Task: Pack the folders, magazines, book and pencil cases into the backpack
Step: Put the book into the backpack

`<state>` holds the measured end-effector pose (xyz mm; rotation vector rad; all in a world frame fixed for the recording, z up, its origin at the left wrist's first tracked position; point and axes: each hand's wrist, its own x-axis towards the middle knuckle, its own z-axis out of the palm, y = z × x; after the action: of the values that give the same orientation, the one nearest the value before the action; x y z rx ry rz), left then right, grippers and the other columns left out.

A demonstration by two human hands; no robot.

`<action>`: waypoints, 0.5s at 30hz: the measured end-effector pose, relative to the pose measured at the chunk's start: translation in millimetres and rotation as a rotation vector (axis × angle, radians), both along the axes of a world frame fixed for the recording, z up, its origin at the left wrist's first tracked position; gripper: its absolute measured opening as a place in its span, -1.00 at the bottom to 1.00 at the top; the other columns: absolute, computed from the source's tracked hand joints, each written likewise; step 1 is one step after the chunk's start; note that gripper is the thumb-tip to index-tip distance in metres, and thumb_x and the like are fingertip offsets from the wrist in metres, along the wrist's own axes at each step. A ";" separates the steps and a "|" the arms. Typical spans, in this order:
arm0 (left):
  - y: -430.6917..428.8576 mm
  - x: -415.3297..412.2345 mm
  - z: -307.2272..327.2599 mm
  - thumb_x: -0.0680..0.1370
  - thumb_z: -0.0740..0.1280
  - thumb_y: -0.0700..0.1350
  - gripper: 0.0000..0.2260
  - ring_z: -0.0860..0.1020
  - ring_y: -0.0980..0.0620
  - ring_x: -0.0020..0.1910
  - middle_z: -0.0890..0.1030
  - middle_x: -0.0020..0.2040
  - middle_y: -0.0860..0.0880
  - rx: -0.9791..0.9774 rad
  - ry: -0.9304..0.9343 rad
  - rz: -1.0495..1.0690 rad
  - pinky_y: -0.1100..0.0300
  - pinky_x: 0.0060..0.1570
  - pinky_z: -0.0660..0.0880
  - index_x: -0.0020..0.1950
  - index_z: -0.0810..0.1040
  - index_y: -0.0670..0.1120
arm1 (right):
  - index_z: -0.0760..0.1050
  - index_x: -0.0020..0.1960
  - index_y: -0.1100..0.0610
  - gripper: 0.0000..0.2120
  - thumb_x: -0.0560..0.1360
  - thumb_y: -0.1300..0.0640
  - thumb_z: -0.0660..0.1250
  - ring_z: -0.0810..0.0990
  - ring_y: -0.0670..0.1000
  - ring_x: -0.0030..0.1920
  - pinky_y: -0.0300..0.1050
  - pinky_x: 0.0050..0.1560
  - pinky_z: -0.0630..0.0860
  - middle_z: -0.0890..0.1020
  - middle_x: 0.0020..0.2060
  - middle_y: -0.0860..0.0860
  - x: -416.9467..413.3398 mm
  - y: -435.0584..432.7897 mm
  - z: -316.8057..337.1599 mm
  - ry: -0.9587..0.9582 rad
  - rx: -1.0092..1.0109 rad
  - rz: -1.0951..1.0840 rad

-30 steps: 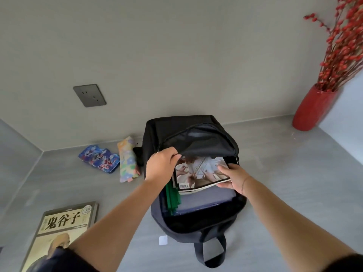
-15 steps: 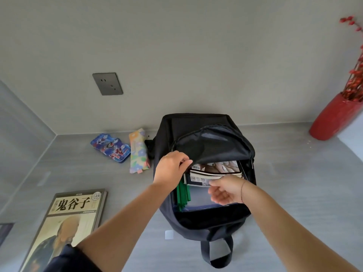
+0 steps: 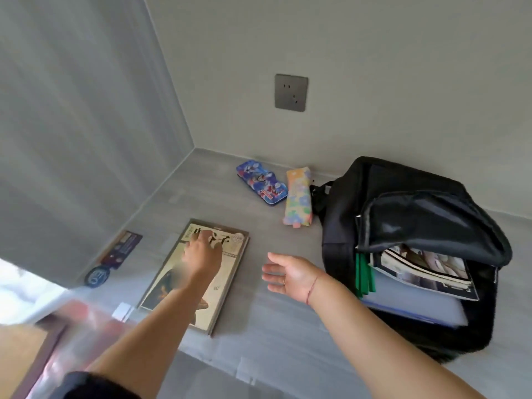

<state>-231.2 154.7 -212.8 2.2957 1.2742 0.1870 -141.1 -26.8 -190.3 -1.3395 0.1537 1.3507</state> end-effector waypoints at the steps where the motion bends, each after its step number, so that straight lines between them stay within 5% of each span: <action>1: 10.2 -16.4 -5.2 0.51 0.26 -0.10 -0.58 0.38 -0.20 0.30 0.44 0.32 -0.19 -0.012 0.052 0.041 -0.04 0.26 0.35 0.37 0.40 -0.08 | 0.42 -0.13 0.09 -0.87 0.54 0.04 0.24 0.52 0.01 -0.16 -0.07 -0.13 0.43 0.50 -0.18 0.02 -8.5 11.0 -5.6 0.013 -0.021 0.016; 6: 48.8 -73.5 -24.7 0.54 0.23 -0.05 -0.57 0.37 -0.18 0.30 0.41 0.33 -0.17 -0.076 0.140 0.189 -0.08 0.30 0.33 0.41 0.31 -0.07 | 0.40 0.06 0.13 -0.80 0.53 0.02 0.26 0.42 0.08 0.08 0.04 0.16 0.35 0.46 -0.02 0.06 -42.0 58.4 -32.2 0.040 -0.132 0.040; 9: 65.6 -93.1 -32.7 0.56 0.24 -0.04 -0.60 0.42 -0.14 0.23 0.43 0.28 -0.15 -0.216 0.095 0.256 -0.06 0.25 0.41 0.39 0.33 -0.08 | 0.44 -0.11 0.08 -0.88 0.53 0.04 0.23 0.43 0.03 0.04 0.00 0.15 0.30 0.49 -0.12 0.02 -57.8 80.6 -40.4 0.048 -0.167 0.042; 15: 83.4 -101.7 -30.0 0.55 0.28 0.06 -0.70 0.58 -0.03 -0.11 0.59 -0.04 -0.10 -0.516 -0.011 0.327 0.20 -0.24 0.52 0.15 0.50 -0.12 | 0.42 -0.17 0.11 -0.88 0.52 0.10 0.25 0.51 0.07 -0.04 -0.05 0.10 0.39 0.54 -0.17 0.10 -62.4 92.4 -44.1 0.045 -0.171 -0.069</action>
<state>-332.9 238.2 -242.9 1.6475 1.4831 -0.0206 -203.5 65.6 -234.4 -1.4328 0.3495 1.3339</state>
